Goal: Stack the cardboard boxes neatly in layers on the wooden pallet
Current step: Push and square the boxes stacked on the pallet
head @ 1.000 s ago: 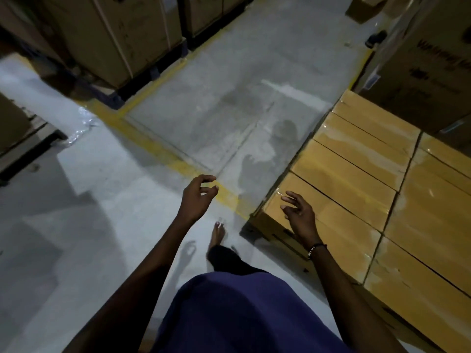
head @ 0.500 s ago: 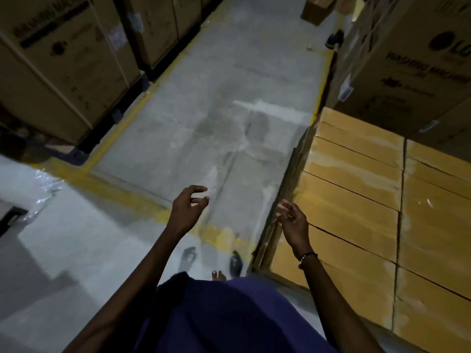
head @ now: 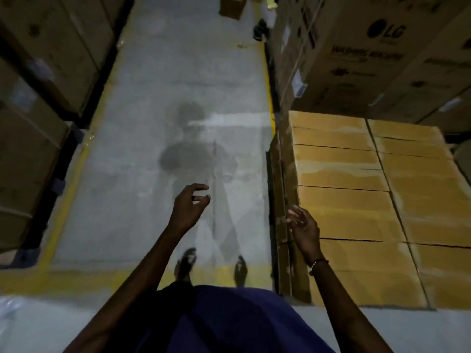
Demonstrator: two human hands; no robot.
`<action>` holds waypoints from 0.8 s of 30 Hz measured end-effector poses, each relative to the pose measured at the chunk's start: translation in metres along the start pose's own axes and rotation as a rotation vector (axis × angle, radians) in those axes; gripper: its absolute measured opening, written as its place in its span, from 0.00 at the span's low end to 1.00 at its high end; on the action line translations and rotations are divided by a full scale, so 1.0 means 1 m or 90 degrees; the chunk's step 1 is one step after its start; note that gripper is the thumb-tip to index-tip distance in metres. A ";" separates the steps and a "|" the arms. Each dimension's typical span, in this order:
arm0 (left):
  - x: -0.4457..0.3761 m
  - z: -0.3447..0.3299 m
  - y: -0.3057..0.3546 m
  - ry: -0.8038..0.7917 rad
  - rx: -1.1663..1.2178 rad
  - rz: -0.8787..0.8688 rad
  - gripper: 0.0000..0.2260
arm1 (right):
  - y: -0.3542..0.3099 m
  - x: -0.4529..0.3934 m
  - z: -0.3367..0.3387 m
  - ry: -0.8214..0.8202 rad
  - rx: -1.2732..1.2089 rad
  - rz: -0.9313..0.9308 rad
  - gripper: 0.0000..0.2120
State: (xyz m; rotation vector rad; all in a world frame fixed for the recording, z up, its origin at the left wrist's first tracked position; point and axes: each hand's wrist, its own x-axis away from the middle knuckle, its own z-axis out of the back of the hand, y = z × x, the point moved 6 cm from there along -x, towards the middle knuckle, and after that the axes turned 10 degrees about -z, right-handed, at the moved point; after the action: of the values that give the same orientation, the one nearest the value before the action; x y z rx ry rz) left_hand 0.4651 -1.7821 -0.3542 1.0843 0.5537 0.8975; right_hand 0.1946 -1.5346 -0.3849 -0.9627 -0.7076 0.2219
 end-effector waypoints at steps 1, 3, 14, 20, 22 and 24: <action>-0.019 0.011 0.000 -0.016 0.000 -0.009 0.09 | -0.009 0.000 -0.011 0.017 -0.015 -0.002 0.21; -0.059 0.030 -0.005 -0.054 -0.005 -0.022 0.09 | -0.025 -0.005 -0.033 0.052 -0.046 -0.011 0.21; -0.257 0.052 0.002 -0.237 -0.030 -0.130 0.08 | -0.079 -0.050 -0.113 0.183 -0.151 -0.083 0.22; -0.373 0.031 0.008 -0.313 -0.048 -0.180 0.08 | -0.095 -0.117 -0.154 0.260 -0.224 -0.134 0.21; -0.409 0.026 0.008 -0.346 -0.061 -0.181 0.08 | -0.104 -0.140 -0.166 0.279 -0.234 -0.158 0.21; -0.439 0.021 0.010 -0.384 -0.078 -0.200 0.08 | -0.118 -0.158 -0.176 0.295 -0.237 -0.159 0.21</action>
State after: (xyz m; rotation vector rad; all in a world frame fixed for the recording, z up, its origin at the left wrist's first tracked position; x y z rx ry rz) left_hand 0.2398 -2.1590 -0.3524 1.0549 0.1541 0.2964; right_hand 0.1723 -1.7944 -0.4256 -1.2133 -0.4380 -0.3575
